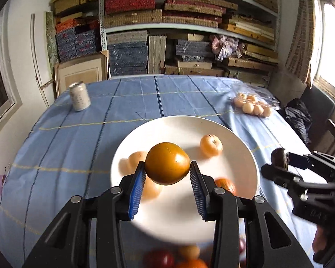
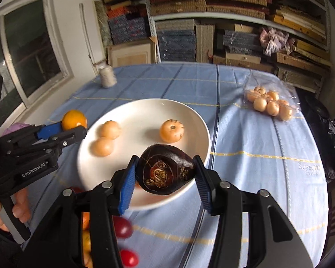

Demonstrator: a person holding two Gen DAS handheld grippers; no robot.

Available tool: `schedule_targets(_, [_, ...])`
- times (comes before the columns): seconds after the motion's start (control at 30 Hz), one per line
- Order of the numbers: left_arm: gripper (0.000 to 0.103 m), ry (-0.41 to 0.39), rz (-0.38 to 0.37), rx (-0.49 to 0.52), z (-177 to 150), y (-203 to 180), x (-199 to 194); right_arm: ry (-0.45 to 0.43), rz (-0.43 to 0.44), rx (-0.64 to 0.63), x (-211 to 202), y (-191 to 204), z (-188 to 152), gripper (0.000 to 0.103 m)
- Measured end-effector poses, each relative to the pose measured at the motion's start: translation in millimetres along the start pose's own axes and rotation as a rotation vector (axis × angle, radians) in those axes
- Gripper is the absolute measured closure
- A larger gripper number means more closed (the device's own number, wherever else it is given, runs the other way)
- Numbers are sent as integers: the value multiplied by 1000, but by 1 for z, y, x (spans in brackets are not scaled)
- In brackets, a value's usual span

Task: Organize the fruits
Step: 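Lower the mangosteen and tangerine onto the white plate and open both grippers, then move both grippers back toward the remaining fruit pile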

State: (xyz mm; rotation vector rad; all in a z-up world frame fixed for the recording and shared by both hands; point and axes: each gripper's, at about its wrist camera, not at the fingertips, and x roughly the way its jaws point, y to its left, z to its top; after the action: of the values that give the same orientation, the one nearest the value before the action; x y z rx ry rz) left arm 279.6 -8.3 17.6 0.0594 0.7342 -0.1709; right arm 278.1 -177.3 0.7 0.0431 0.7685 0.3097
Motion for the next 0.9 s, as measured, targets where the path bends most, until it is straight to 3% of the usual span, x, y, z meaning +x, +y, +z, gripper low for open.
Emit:
schedule_targets(0.33, [62,129,-7,-39,20,3,86,71,-17,24,67,-14,15,54])
schedule_targets(0.37, [62,135,1,-43,21,3,89,71,-16,27,69,-13,16,51])
schedule_targets(0.4, [60,140,9,-50,20,5,91,66,-17,31,69,-13,15,38])
schedule_targets(0.43, [58,144,11,-60,20,8,91,41,-26,37,66,-13,16,33])
schedule_targets(0.5, [45,141,11,-87,19,15,86,22,-34,39,60,-14,17,32])
schedule_targets(0.67, [44,111,22,-109,14,24,60,4,-29,65,39,-19,9,32])
schedule_targets(0.9, [44,100,-12,-95,-18,22,12,1,-7,75,2,-14,-27,32])
